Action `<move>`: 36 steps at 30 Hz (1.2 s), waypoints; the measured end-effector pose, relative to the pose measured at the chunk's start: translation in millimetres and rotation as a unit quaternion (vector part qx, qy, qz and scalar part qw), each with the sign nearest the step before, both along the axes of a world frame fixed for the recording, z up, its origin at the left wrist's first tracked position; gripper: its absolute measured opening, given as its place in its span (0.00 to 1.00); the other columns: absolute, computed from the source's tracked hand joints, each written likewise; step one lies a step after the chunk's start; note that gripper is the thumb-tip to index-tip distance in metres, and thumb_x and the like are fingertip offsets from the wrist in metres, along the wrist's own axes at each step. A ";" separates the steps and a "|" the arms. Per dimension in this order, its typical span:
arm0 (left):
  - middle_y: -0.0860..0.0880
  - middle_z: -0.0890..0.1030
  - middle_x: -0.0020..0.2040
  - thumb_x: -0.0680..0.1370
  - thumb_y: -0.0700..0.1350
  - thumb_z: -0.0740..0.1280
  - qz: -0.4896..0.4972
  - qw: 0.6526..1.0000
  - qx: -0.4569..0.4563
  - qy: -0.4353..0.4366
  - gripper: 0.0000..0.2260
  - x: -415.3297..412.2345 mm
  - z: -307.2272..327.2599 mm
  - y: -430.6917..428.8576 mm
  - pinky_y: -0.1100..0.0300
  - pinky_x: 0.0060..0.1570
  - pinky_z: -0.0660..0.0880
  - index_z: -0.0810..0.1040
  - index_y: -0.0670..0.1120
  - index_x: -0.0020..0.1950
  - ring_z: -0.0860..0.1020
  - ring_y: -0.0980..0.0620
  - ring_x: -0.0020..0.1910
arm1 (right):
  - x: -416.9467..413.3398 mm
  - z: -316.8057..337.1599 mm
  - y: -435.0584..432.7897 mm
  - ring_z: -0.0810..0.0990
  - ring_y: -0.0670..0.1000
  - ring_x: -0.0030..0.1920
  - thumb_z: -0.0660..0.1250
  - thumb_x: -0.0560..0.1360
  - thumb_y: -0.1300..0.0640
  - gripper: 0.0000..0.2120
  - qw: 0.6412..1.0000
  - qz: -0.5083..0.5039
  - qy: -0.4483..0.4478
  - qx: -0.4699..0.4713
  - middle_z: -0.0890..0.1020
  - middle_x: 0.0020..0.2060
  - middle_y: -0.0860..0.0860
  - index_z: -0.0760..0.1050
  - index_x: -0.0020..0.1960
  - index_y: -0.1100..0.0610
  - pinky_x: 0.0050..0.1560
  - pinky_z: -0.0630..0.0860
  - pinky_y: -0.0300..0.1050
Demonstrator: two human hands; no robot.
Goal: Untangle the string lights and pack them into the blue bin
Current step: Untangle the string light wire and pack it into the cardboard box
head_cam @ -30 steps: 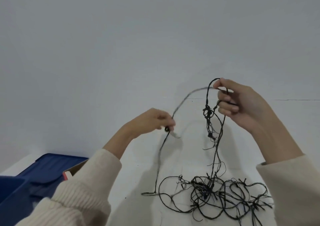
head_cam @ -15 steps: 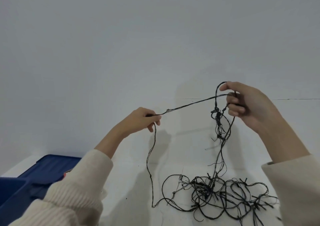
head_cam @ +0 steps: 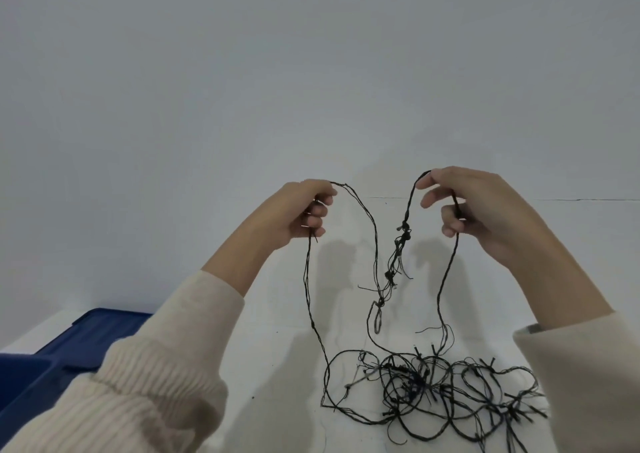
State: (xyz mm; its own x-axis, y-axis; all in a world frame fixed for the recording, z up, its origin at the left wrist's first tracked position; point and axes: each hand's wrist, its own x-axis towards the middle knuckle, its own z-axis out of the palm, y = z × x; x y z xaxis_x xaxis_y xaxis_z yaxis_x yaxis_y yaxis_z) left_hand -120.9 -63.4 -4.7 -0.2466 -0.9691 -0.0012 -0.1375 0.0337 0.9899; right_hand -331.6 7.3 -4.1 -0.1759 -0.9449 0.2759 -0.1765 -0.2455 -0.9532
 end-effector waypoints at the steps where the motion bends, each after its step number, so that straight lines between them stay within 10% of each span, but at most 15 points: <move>1: 0.53 0.65 0.23 0.75 0.43 0.64 0.008 1.000 0.010 0.020 0.08 1.6 1.2 -0.4 0.67 0.24 0.69 0.72 0.45 0.36 0.61 0.55 0.19 | -1.4 0.4 0.1 0.62 0.48 0.19 0.60 0.78 0.56 0.11 1.000 -0.009 -0.015 -0.006 0.78 0.35 0.54 0.79 0.43 0.58 0.27 0.67 0.41; 9: 0.48 0.79 0.28 0.75 0.40 0.60 0.084 0.979 0.016 0.187 0.09 21.8 12.9 -1.0 0.68 0.24 0.70 0.78 0.41 0.39 0.67 0.55 0.18 | -19.5 -2.9 7.1 0.60 0.48 0.19 0.60 0.78 0.56 0.11 0.997 -0.034 -0.066 -0.030 0.72 0.28 0.52 0.78 0.43 0.57 0.23 0.65 0.38; 20: 0.49 0.82 0.31 0.77 0.51 0.63 0.010 0.990 -0.111 -0.085 0.10 8.8 25.9 32.5 0.68 0.21 0.62 0.75 0.50 0.57 0.63 0.54 0.21 | -1.0 -20.5 37.1 0.61 0.48 0.21 0.63 0.78 0.52 0.13 0.988 -0.006 0.152 0.035 0.69 0.22 0.50 0.82 0.41 0.57 0.24 0.64 0.39; 30: 0.50 0.82 0.32 0.77 0.48 0.64 -0.044 0.988 -0.107 -0.102 0.09 -0.5 -2.3 59.8 0.67 0.23 0.66 0.80 0.47 0.54 0.68 0.54 0.25 | 38.2 -114.0 68.4 0.64 0.47 0.26 0.63 0.75 0.50 0.11 0.866 0.218 0.416 0.173 0.67 0.20 0.45 0.82 0.39 0.51 0.31 0.64 0.40; 36: 0.51 0.81 0.33 0.75 0.42 0.65 -0.055 0.986 -0.102 -0.117 0.06 4.3 -22.8 64.5 0.66 0.26 0.66 0.82 0.44 0.46 0.69 0.55 0.28 | 34.1 -139.3 64.8 0.68 0.43 0.24 0.62 0.77 0.53 0.05 0.889 0.128 0.398 0.186 0.71 0.27 0.44 0.77 0.49 0.50 0.28 0.65 0.33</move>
State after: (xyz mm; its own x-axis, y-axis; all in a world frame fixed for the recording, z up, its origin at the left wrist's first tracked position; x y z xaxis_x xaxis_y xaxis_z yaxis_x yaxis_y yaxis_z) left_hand -116.5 1.1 -27.6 -0.3660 -0.9226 0.1220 -0.3464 0.2567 0.9023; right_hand -297.5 72.1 -143.4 0.1686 -0.9780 -0.1228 -0.8155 -0.0684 -0.5747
